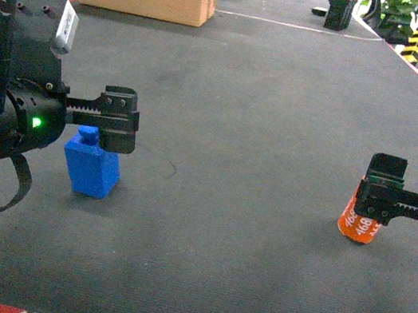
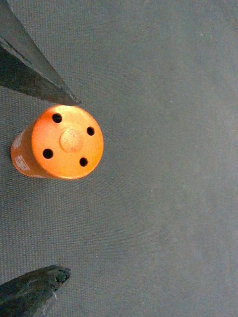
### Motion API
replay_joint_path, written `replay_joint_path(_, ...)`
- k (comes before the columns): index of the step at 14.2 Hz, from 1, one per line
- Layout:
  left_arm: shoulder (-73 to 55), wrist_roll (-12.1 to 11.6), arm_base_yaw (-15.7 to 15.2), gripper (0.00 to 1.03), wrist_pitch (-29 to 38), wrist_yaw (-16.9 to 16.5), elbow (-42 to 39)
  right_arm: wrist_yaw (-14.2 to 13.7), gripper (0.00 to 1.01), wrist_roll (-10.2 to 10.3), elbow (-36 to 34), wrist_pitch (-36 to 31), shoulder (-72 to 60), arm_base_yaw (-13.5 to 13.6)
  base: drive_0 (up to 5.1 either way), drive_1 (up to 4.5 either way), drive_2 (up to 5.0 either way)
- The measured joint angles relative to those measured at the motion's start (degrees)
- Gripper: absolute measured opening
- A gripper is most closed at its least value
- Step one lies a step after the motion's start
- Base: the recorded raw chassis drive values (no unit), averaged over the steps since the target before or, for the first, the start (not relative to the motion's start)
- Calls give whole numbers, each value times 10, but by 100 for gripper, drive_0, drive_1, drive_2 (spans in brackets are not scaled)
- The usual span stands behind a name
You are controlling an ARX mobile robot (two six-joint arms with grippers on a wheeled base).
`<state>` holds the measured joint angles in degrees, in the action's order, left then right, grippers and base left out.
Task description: Sort blue parts and orange caps into right shelf containers
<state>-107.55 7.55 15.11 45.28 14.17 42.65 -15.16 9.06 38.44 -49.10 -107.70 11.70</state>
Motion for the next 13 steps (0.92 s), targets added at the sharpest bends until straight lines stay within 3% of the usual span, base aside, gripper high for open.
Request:
replay_joint_path(5, -64, 0, -2, 98, -2, -3, 21, 5, 98, 15, 19, 1, -37, 3, 0, 0, 0)
replay_joint_path(13, -125, 0, -10, 98, -2, -7, 56, 0, 98, 19, 63, 9, -104, 4, 0, 0, 0)
